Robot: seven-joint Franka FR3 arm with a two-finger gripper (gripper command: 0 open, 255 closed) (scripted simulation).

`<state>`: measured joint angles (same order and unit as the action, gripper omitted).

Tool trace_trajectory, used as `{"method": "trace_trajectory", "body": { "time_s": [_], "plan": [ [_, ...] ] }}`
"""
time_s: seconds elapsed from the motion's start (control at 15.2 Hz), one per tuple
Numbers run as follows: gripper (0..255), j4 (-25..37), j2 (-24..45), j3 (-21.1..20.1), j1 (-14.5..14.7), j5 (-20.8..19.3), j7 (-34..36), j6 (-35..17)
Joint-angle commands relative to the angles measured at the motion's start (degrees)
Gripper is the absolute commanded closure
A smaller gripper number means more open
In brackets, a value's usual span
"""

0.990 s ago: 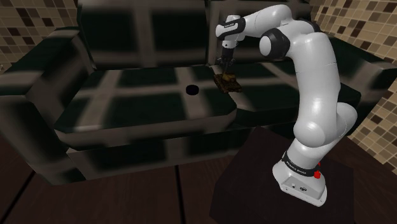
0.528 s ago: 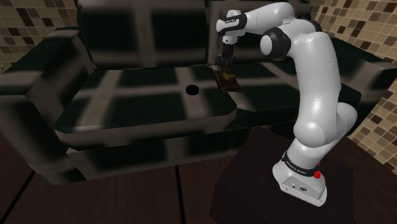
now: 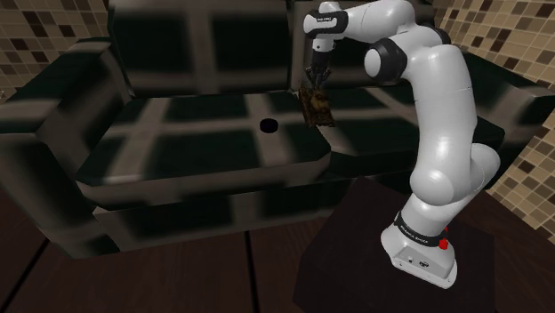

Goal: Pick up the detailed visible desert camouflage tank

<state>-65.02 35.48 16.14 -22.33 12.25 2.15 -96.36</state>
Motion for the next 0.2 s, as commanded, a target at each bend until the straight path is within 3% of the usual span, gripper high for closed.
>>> {"method": "trace_trajectory", "body": {
  "time_s": [0.0, 0.13],
  "plan": [
    [255, 1.7, -0.1, 0.0, -0.2, 0.0, 0.2, 1.6],
    [255, 1.8, -0.1, 0.0, -0.2, 0.0, 0.2, 1.7]
  ]
}}
